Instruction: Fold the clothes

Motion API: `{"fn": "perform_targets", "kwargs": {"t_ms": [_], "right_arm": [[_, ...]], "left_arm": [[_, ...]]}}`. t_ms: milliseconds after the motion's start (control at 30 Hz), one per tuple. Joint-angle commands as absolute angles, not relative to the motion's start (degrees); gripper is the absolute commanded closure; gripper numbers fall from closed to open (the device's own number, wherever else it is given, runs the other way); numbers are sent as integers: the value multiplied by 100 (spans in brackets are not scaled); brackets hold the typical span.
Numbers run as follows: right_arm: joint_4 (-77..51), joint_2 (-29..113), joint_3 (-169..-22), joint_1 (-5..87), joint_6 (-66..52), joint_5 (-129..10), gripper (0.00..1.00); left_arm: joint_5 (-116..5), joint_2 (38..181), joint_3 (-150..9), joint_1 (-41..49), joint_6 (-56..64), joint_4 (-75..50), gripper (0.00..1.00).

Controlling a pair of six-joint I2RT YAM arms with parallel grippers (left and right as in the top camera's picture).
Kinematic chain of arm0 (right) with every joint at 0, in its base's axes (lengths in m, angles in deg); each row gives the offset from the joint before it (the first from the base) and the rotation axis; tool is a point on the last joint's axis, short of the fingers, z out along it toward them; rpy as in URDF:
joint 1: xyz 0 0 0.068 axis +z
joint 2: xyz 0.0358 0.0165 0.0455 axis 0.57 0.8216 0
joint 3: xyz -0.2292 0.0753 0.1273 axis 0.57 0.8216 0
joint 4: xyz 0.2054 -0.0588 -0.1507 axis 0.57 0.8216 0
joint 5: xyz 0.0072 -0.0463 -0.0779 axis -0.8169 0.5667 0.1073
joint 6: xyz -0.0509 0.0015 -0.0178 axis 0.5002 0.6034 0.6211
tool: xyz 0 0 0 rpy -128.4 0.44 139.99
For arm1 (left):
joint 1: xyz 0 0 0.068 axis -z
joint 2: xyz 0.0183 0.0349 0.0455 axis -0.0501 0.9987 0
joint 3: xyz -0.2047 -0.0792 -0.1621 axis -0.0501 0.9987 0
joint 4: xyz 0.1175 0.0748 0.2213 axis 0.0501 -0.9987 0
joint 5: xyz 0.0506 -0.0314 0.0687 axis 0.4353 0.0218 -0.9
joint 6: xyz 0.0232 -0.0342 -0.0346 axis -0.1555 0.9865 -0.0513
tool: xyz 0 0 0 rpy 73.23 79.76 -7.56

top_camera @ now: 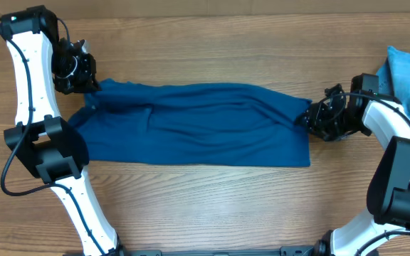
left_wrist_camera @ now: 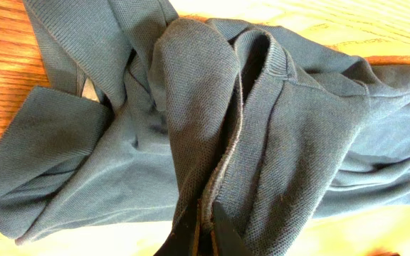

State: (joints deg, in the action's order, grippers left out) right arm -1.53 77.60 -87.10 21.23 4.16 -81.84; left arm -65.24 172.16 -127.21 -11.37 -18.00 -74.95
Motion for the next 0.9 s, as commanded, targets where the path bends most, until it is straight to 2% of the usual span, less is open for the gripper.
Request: {"fn": "perform_targets", "kwargs": {"t_ms": [0,100,233,300,600,733,867], "right_arm": [[-754,7593,-8800,2005,31,-7952,22],[-1066,7596,-8800,1988,-213,-7989,23],[-1270,7611,-8800,2053,-279,-7981,29],[-1350,7672,-8800,2104,-406,-7967,36],[-1792,8149,-8796,2320,-648,-7987,39],[-1982,8332,-8796,2394,-666,-7994,43],[-2190,8407,-8796,2442,-664,-7987,51]], "left_arm": [[-6516,17200,-12815,-1148,-1953,-7513,95],[-6516,17200,-12815,-1146,-1953,-7513,96],[-6516,17200,-12815,-1139,-1956,-7510,96],[-6516,17200,-12815,-1137,-1953,-7513,96],[-6391,17200,-12815,-1137,-1956,-7510,95],[-6387,17200,-12815,-1135,-1956,-7513,95],[-6367,17200,-12815,-1137,-1956,-7510,95]]}}
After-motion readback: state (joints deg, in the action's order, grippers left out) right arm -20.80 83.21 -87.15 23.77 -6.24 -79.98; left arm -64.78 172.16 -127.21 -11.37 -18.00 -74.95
